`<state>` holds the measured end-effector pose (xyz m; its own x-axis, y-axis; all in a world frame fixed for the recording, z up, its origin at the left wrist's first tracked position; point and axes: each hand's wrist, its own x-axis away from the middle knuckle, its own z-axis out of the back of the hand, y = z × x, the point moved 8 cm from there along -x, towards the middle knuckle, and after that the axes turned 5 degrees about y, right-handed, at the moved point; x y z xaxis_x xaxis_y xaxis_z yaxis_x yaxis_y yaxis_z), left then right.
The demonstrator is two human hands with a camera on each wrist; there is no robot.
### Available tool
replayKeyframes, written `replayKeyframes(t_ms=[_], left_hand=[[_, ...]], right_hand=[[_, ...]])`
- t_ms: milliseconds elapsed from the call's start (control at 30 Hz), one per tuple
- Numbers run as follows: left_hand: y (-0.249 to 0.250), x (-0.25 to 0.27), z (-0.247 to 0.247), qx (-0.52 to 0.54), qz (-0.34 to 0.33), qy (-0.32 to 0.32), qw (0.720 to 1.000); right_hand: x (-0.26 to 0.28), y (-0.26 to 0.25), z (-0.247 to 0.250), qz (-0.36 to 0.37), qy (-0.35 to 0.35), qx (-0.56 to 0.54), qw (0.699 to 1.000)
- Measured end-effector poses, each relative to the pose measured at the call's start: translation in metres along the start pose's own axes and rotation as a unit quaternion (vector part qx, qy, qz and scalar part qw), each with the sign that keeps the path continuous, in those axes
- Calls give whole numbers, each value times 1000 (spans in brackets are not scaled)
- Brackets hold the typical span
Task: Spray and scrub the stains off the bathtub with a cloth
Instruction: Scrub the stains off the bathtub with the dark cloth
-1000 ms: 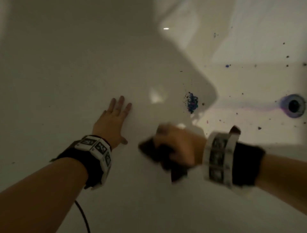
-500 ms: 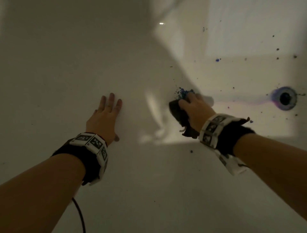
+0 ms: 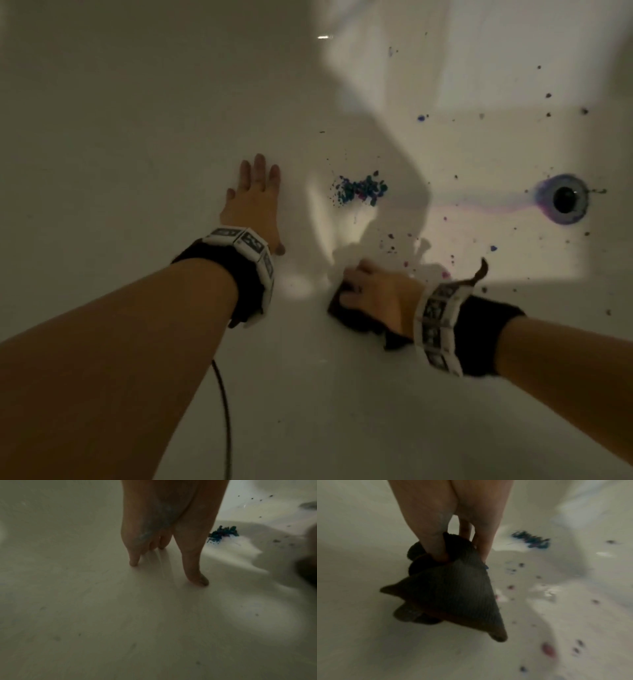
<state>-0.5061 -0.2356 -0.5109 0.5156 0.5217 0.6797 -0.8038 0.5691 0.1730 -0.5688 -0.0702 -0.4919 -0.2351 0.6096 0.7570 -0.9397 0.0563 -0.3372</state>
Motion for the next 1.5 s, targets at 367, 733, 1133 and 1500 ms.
replayKeyframes(t_ms=[367, 733, 1133, 1500], left_hand=[[-1, 3, 1, 22, 40, -6, 999], [-1, 1, 2, 7, 47, 3, 999], [-5, -2, -1, 27, 24, 21, 999], [-8, -3, -3, 36, 26, 23, 999]], right_hand=[[-3, 63, 78, -102, 79, -6, 992], [-7, 70, 77, -86, 77, -26, 993], [-8, 12, 69, -30, 148, -107, 983], [-28, 72, 104, -207, 284, -197, 915]])
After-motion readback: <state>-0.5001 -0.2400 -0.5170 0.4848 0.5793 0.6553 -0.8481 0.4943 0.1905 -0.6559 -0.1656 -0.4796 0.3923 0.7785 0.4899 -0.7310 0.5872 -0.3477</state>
